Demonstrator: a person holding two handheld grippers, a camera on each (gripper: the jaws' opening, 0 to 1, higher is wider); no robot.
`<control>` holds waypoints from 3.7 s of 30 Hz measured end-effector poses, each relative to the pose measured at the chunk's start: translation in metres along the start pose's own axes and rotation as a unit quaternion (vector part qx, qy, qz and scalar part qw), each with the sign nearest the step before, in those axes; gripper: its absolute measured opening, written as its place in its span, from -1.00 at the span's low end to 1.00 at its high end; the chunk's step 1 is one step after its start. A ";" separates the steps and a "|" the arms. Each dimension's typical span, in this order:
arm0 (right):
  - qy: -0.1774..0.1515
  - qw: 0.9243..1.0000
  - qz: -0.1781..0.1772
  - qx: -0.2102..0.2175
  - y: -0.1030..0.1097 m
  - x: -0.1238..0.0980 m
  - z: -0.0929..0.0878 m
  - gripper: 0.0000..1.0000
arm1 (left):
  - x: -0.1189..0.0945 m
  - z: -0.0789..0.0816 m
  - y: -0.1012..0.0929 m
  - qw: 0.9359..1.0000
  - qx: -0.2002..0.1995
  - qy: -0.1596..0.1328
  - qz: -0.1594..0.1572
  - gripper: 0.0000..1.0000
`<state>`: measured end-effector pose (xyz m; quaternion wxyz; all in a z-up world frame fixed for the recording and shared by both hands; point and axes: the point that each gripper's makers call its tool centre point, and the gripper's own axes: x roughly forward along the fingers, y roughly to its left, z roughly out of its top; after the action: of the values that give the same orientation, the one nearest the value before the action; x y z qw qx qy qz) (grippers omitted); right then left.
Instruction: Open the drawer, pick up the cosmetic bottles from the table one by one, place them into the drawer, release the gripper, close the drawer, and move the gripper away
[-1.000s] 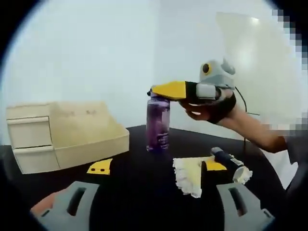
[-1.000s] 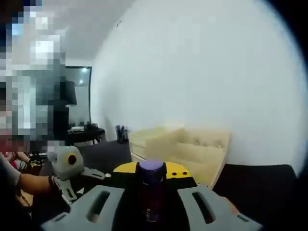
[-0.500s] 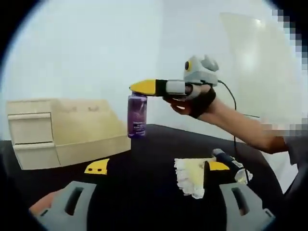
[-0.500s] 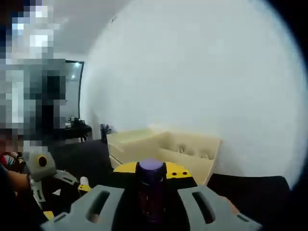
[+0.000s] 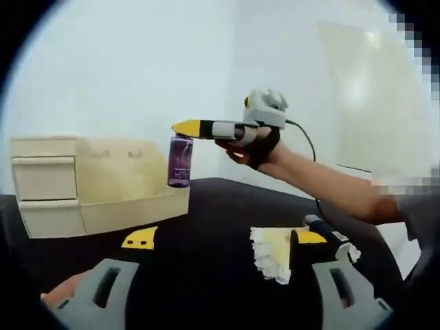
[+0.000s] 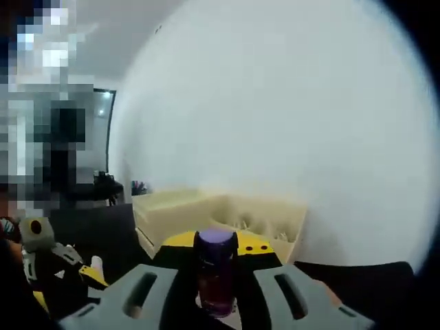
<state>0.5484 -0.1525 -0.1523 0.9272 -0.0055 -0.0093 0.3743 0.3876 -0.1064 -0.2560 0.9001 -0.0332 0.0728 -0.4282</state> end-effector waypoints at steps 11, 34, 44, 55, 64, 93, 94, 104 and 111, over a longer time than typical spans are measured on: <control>-0.005 0.999 0.049 -0.021 -0.005 0.016 -0.005 -0.70 | 0.004 -0.003 0.002 1.000 -0.002 0.002 -0.001 0.37; 0.034 0.998 0.037 -0.029 -0.016 0.032 -0.061 -0.69 | 0.004 -0.007 0.000 1.000 0.003 0.008 -0.007 0.33; 0.036 0.998 0.041 -0.034 -0.020 0.035 -0.068 -0.69 | 0.005 -0.009 -0.002 1.000 0.007 0.011 -0.009 0.32; 0.036 0.998 0.036 -0.040 -0.021 0.034 -0.070 -0.68 | 0.005 -0.009 -0.003 1.000 0.011 0.012 -0.009 0.32; 0.038 0.999 0.025 -0.025 -0.030 0.033 -0.070 -0.66 | 0.005 -0.008 -0.002 1.000 0.012 0.012 -0.009 0.32; 0.053 0.998 0.015 -0.041 -0.020 0.018 -0.033 -0.46 | 0.001 0.004 -0.001 1.000 0.011 -0.006 -0.010 0.32; 0.053 0.998 0.013 -0.042 -0.019 0.017 -0.032 -0.46 | 0.001 0.006 -0.001 1.000 0.011 -0.008 -0.010 0.32; 0.060 0.997 0.012 -0.057 -0.006 -0.007 -0.013 -0.36 | -0.003 0.015 0.000 1.000 0.006 -0.021 -0.011 0.33; 0.050 0.996 0.014 -0.067 0.007 -0.037 0.007 -0.34 | -0.008 0.021 0.001 1.000 0.003 -0.028 -0.007 0.34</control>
<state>0.5169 -0.1731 -0.1460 0.9187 -0.0863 0.0116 0.3853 0.3866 -0.0997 -0.2348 0.8990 -0.0430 0.0457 -0.4335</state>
